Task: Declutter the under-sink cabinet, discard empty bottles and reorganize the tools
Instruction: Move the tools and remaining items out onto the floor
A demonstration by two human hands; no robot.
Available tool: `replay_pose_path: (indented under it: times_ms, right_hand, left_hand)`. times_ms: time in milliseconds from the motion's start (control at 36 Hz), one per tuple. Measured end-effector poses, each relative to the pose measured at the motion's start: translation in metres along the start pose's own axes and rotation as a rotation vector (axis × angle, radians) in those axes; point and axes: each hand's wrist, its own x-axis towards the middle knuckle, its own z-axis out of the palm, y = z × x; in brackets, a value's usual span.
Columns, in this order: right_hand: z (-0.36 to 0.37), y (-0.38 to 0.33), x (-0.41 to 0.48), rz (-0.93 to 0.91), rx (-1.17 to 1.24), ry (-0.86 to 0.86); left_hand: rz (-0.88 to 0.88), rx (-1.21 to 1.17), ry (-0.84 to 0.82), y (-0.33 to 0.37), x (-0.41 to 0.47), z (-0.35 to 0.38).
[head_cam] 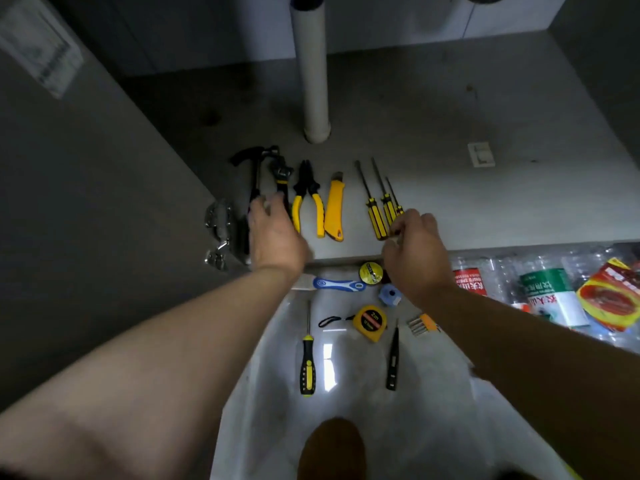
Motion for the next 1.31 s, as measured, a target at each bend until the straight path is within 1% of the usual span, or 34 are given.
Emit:
replay_pose_path:
  times_ms: [56,139,194,306,389,500,556,611,722,833,944,1083,1194,1306]
  right_hand:
    - [-0.005,-0.003,0.019,0.058,-0.036,-0.015]
    - [-0.006,-0.001,0.044,0.174,-0.067,-0.048]
    - [-0.003,0.003,0.057,0.235,-0.107,-0.073]
    - [0.003,0.014,0.070,0.308,-0.162,-0.058]
    - [0.006,0.021,0.074,0.304,-0.176,-0.030]
    - [0.007,0.027,0.072,0.293,-0.143,0.010]
    - [0.007,0.030,0.065,0.277,-0.085,0.059]
    - [0.006,0.034,0.052,0.244,-0.003,0.100]
    - [0.002,0.041,0.015,0.196,0.135,0.127]
    - [-0.001,0.046,-0.034,0.247,0.216,0.124]
    - [-0.002,0.054,-0.091,0.365,0.235,0.000]
    - [0.000,0.074,-0.148,0.432,0.075,-0.226]
    - [0.004,0.097,-0.172,0.532,-0.029,-0.361]
    - [0.009,0.114,-0.172,0.598,-0.101,-0.412]
  left_hand:
    - [-0.127,0.065,-0.030,0.000,0.021,-0.001]
    - [-0.270,0.144,-0.075,-0.006,0.045,0.004]
    - [-0.316,0.168,-0.095,-0.011,0.054,0.009]
    - [-0.230,0.263,-0.014,-0.017,0.058,0.019]
    - [-0.215,0.289,0.023,-0.022,0.059,0.024]
    - [-0.283,0.182,0.001,-0.015,0.061,0.025]
    - [-0.324,0.105,0.003,-0.010,0.062,0.022]
    - [-0.329,0.049,0.013,-0.006,0.055,0.019]
    - [-0.254,-0.027,0.082,-0.002,0.016,0.014]
    - [-0.063,-0.096,0.128,-0.007,-0.045,0.008]
    - [0.137,-0.123,0.049,-0.023,-0.116,0.005]
    - [0.290,-0.052,-0.163,-0.050,-0.191,0.006]
    - [0.237,-0.008,-0.298,-0.063,-0.221,0.017]
    - [0.097,0.001,-0.368,-0.065,-0.221,0.033]
